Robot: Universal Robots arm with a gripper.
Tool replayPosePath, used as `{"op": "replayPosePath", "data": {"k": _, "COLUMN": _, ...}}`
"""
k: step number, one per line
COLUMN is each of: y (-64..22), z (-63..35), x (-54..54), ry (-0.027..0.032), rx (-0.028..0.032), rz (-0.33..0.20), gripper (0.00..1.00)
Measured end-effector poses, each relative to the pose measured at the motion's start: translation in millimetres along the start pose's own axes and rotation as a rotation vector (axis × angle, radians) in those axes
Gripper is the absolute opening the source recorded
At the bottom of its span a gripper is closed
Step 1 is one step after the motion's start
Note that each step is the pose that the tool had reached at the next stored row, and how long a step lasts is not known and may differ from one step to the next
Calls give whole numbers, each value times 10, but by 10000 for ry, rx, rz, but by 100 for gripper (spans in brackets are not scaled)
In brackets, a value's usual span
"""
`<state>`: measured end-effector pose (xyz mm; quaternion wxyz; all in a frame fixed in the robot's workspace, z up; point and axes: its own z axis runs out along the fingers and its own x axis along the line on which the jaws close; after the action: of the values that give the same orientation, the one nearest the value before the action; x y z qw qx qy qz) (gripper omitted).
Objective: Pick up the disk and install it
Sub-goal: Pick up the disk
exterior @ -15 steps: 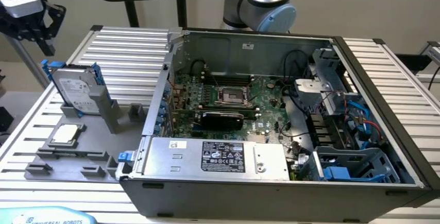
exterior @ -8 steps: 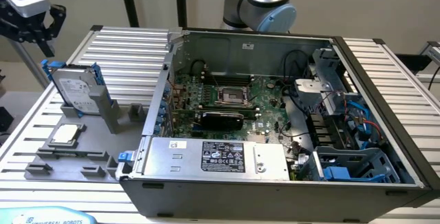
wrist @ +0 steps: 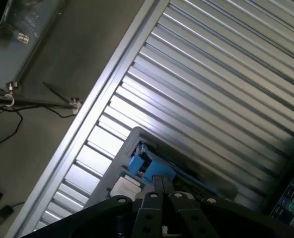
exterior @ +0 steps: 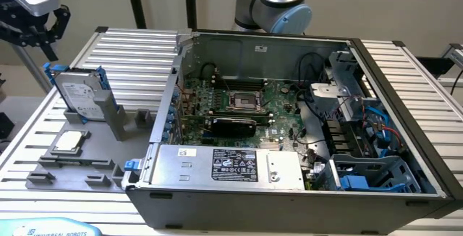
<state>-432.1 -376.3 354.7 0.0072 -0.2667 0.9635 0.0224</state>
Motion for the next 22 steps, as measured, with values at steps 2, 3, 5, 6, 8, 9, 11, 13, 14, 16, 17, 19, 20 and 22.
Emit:
{"op": "replayPosePath", "data": {"k": 2, "y": 2, "z": 3, "x": -1, "ry": -19, "rx": 38, "rz": -283, "gripper": 11}}
{"op": "replayPosePath", "data": {"k": 3, "y": 3, "z": 5, "x": -2, "ry": -32, "rx": 57, "rz": -410, "gripper": 11}}
{"op": "replayPosePath", "data": {"k": 5, "y": 6, "z": 7, "x": -3, "ry": -59, "rx": 99, "rz": -660, "gripper": 11}}
{"op": "replayPosePath", "data": {"k": 6, "y": 7, "z": 8, "x": -4, "ry": -68, "rx": 118, "rz": -779, "gripper": 11}}
{"op": "replayPosePath", "data": {"k": 8, "y": 10, "z": 8, "x": -6, "ry": -84, "rx": 156, "rz": -1025, "gripper": 11}}
{"op": "replayPosePath", "data": {"k": 9, "y": 12, "z": 8, "x": -7, "ry": -85, "rx": 173, "rz": -1151, "gripper": 11}}
{"op": "replayPosePath", "data": {"k": 11, "y": 14, "z": 10, "x": -9, "ry": -82, "rx": 210, "rz": -1407, "gripper": 11}}
{"op": "replayPosePath", "data": {"k": 13, "y": 16, "z": 11, "x": -10, "ry": -46, "rx": 262, "rz": -1661, "gripper": 11}}
{"op": "replayPosePath", "data": {"k": 14, "y": 16, "z": 11, "x": -10, "ry": -15, "rx": 295, "rz": -1795, "gripper": 11}}
{"op": "replayPosePath", "data": {"k": 16, "y": 18, "z": 11, "x": -8, "ry": 62, "rx": 384, "rz": -2076, "gripper": 11}}
{"op": "replayPosePath", "data": {"k": 17, "y": 19, "z": 11, "x": -7, "ry": 104, "rx": 432, "rz": -2224, "gripper": 11}}
{"op": "replayPosePath", "data": {"k": 19, "y": 21, "z": 12, "x": -6, "ry": 168, "rx": 505, "rz": -2534, "gripper": 11}}
{"op": "replayPosePath", "data": {"k": 20, "y": 22, "z": 12, "x": -5, "ry": 199, "rx": 537, "rz": -2707, "gripper": 11}}
{"op": "replayPosePath", "data": {"k": 22, "y": 24, "z": 13, "x": -5, "ry": 248, "rx": 587, "rz": -3043, "gripper": 11}}
